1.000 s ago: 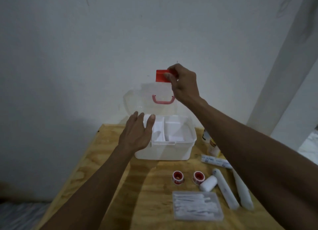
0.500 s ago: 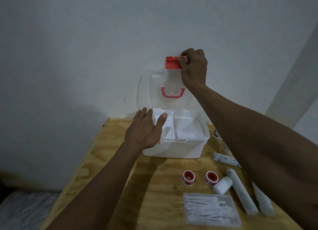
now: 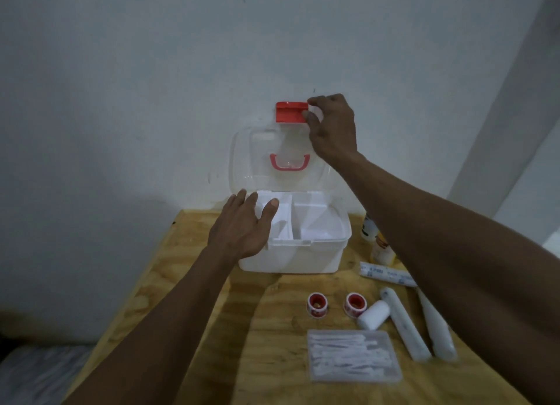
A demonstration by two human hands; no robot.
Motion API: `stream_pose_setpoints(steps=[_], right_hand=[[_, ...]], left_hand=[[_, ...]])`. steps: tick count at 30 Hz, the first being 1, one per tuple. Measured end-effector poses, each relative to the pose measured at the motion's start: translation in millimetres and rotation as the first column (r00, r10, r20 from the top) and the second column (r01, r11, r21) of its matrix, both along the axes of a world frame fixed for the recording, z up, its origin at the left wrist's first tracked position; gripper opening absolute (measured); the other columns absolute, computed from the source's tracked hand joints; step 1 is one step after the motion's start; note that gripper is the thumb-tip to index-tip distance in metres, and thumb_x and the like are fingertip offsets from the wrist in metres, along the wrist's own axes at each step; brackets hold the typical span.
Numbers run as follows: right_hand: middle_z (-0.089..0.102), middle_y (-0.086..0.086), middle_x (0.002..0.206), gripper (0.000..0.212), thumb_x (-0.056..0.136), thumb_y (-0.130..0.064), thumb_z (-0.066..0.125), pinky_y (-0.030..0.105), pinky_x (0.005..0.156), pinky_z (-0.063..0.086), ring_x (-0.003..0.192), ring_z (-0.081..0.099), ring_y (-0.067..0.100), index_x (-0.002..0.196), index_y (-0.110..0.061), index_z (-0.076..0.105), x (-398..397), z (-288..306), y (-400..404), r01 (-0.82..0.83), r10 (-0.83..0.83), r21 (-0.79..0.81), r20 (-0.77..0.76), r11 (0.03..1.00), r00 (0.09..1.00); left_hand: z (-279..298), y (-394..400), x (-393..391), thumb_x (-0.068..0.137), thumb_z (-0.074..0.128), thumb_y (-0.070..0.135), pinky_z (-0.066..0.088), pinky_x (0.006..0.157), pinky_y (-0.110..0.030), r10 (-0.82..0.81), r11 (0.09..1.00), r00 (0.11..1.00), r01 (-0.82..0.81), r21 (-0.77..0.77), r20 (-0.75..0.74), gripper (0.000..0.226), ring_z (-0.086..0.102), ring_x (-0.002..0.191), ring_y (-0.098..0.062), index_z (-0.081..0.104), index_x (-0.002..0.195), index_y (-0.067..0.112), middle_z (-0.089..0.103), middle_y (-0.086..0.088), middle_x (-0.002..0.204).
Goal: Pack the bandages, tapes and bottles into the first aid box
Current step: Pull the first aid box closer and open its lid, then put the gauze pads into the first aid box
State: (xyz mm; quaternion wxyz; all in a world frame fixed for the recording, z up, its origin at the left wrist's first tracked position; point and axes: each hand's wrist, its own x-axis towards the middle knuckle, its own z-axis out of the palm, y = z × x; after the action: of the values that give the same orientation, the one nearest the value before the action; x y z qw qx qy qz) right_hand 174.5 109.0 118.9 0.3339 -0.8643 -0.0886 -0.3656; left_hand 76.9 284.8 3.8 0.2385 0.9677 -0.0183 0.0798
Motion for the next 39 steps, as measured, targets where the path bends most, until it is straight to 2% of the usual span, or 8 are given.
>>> stream_pose_setpoints(steps=[3, 6, 9, 11, 16, 22, 32, 39], right_hand=[[0.059, 0.01, 0.124, 0.033, 0.094, -0.027, 0.061, 0.028, 0.097, 0.045, 0.111, 0.059, 0.022, 0.124, -0.014, 0.064, -20.1, 0.0, -5.2, -0.028, 0.028, 0.034, 0.009, 0.999, 1.0], [0.067, 0.006, 0.109, 0.029, 0.09, -0.027, 0.066, 0.028, 0.088, 0.052, 0.093, 0.064, 0.015, 0.116, -0.015, 0.068, -59.1, -4.1, -10.3, -0.131, 0.131, -0.008, -0.025, 0.991, 0.991], [0.074, 0.0, 0.097, 0.025, 0.085, -0.026, 0.073, 0.012, 0.074, 0.052, 0.079, 0.066, 0.004, 0.108, -0.016, 0.073, -119.0, -13.1, -21.2, -0.333, 0.311, -0.097, -0.193, 0.938, 0.931], [0.075, -0.003, 0.091, 0.022, 0.082, -0.025, 0.076, 0.012, 0.073, 0.054, 0.075, 0.068, 0.001, 0.102, -0.017, 0.075, -157.0, -22.8, -31.4, -0.472, 0.392, -0.174, -0.356, 0.865, 0.848], [0.075, -0.007, 0.094, 0.034, 0.074, -0.034, 0.082, 0.021, 0.076, 0.057, 0.083, 0.069, 0.002, 0.105, -0.022, 0.073, -216.1, -55.0, -53.4, -0.678, 0.325, -0.277, -0.716, 0.681, 0.618], [0.063, -0.003, 0.124, 0.072, 0.069, -0.043, 0.083, 0.029, 0.087, 0.05, 0.108, 0.058, 0.014, 0.132, -0.026, 0.055, -238.1, -80.0, -59.3, -0.73, 0.151, -0.363, -0.832, 0.579, 0.533], [0.055, -0.002, 0.128, 0.07, 0.076, -0.041, 0.077, 0.031, 0.086, 0.045, 0.111, 0.049, 0.015, 0.137, -0.034, 0.043, -243.5, -96.7, -60.9, -0.703, 0.189, -0.362, -0.796, 0.613, 0.575], [0.057, -0.005, 0.134, 0.073, 0.077, -0.046, 0.075, 0.023, 0.083, 0.042, 0.099, 0.052, 0.003, 0.141, -0.033, 0.043, -211.9, -34.7, -57.2, -0.517, 0.318, -0.259, -0.546, 0.816, 0.775]], left_hand=[[1.0, 0.3, 1.0, 0.092, 0.016, 0.068, 0.011, 0.119, -0.043, -0.003, 1.0, 1.0, 0.003, 0.011, -0.001, 0.079, 0.011, 0.15, -0.024, 0.026, 0.152, 0.018, 0.015, -0.006, 0.163], [4.0, 0.1, -0.6, 0.093, 0.019, 0.067, 0.012, 0.119, -0.042, -0.007, 1.0, 1.0, 0.007, 0.004, 0.008, 0.078, 0.015, 0.149, -0.025, 0.029, 0.151, 0.017, 0.018, -0.008, 0.162], [7.5, -0.9, -1.6, 0.095, 0.022, 0.064, 0.014, 0.119, -0.041, -0.001, 1.0, 1.0, 0.0, 0.022, 0.01, 0.074, 0.019, 0.148, -0.026, 0.031, 0.15, 0.015, 0.022, -0.01, 0.161], [8.7, -2.1, -2.9, 0.095, 0.022, 0.063, 0.014, 0.118, -0.041, -0.002, 1.0, 1.0, 0.001, 0.031, 0.008, 0.074, 0.019, 0.148, -0.025, 0.032, 0.15, 0.015, 0.023, -0.01, 0.16], [8.3, -3.7, -5.5, 0.096, 0.024, 0.062, 0.012, 0.119, -0.04, 0.0, 1.0, 1.0, 0.0, 0.028, 0.003, 0.072, 0.019, 0.148, -0.024, 0.033, 0.15, 0.015, 0.023, -0.009, 0.161], [7.5, -4.3, -5.8, 0.095, 0.022, 0.063, 0.012, 0.119, -0.042, 0.011, 0.999, 1.0, -0.011, 0.037, -0.018, 0.073, 0.017, 0.149, -0.024, 0.033, 0.15, 0.016, 0.021, -0.008, 0.161], [5.1, -2.3, -5.1, 0.095, 0.022, 0.063, 0.013, 0.119, -0.044, -0.011, 0.999, 1.0, 0.011, 0.034, -0.003, 0.073, 0.018, 0.149, -0.025, 0.034, 0.15, 0.016, 0.021, -0.008, 0.161], [1.1, 2.0, 0.0, 0.094, 0.023, 0.065, 0.015, 0.119, -0.043, -0.031, 0.999, 0.999, 0.031, 0.021, 0.011, 0.075, 0.016, 0.149, -0.022, 0.035, 0.149, 0.015, 0.023, -0.008, 0.16]])
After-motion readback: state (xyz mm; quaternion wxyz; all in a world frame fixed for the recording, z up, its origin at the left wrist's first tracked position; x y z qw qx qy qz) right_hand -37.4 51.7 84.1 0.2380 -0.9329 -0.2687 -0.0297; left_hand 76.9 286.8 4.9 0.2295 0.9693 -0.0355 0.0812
